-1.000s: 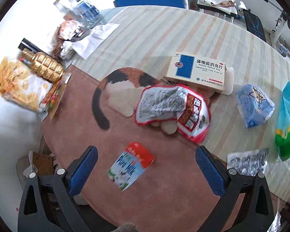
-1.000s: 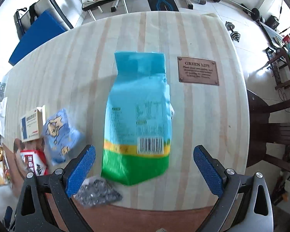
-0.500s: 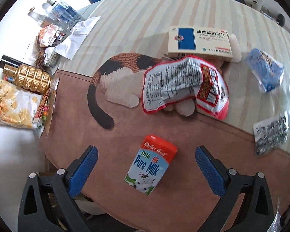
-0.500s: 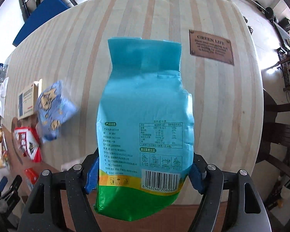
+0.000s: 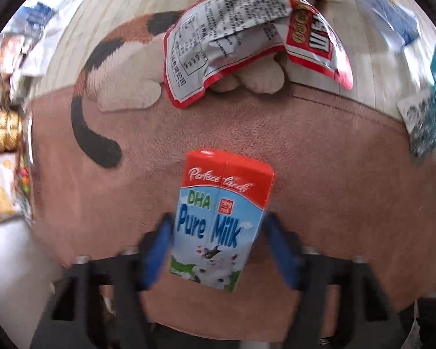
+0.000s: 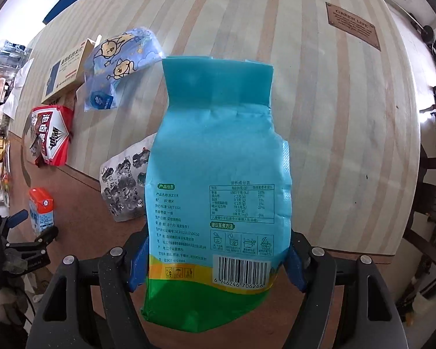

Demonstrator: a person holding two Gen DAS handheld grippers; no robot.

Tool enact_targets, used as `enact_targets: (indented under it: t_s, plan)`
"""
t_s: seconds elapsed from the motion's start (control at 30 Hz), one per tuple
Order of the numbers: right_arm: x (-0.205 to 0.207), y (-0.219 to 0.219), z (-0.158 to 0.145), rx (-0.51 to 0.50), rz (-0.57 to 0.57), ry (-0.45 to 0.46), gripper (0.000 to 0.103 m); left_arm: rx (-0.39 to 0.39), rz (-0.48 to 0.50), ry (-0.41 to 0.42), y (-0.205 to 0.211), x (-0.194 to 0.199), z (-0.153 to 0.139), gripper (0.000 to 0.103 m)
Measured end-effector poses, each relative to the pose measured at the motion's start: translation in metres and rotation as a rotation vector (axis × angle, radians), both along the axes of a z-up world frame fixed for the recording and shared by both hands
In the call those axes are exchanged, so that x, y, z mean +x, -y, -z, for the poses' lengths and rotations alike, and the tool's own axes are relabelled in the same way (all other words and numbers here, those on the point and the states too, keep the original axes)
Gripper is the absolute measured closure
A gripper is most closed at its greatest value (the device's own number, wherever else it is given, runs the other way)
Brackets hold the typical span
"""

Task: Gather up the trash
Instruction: 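Grasp the Pure Milk carton with the left tool while the right tool grasps the blue-green snack bag, then carry the milk carton and snack bag toward the white trash bin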

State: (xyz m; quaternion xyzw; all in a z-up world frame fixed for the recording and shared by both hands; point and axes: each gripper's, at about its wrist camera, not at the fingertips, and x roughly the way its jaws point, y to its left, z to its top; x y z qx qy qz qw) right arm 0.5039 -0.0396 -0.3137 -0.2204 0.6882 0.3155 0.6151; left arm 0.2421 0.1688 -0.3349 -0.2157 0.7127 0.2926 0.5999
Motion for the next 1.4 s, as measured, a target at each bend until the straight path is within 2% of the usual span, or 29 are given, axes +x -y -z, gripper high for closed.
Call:
enact_targets:
  t_s: [0.13,0.3,0.37,0.5,0.63,0.77,0.93,1.03,1.2,1.4]
  plan:
    - [-0.012,-0.004,0.000,-0.004,-0.012,0.008,0.027,-0.040,-0.181,0.036,0.001,-0.009,-0.004,0.050]
    - [-0.031,-0.009,0.002,-0.028,-0.052,0.028,0.027,-0.138,-0.489,0.102,0.040,-0.030,-0.007,0.050]
    - [-0.038,-0.008,0.005,-0.046,-0.079,0.037,0.027,-0.132,-0.532,0.114,0.052,-0.031,-0.006,0.050]
    - [-0.049,-0.009,0.011,-0.068,-0.115,0.039,0.027,-0.102,-0.499,0.093,0.061,-0.024,0.004,0.050]
    - [-0.050,-0.012,0.013,-0.069,-0.124,0.040,0.027,-0.083,-0.478,0.110,0.067,-0.020,0.004,0.050]
    - [-0.052,-0.009,0.017,-0.077,-0.125,0.035,0.026,-0.063,-0.457,0.129,0.079,-0.025,-0.001,0.055]
    - [-0.056,-0.007,0.021,-0.058,-0.130,0.041,0.027,-0.034,-0.431,0.139,0.093,-0.033,-0.010,0.056]
    - [-0.056,0.001,0.012,-0.045,-0.141,0.056,0.033,-0.006,-0.422,0.159,0.100,-0.037,-0.023,0.056]
    - [-0.074,0.018,-0.013,0.008,-0.155,0.059,0.034,0.040,-0.414,0.224,0.122,-0.049,-0.060,0.056]
    - [-0.123,0.045,-0.051,0.105,-0.180,0.047,0.034,0.083,-0.433,0.345,0.160,-0.100,-0.107,0.056]
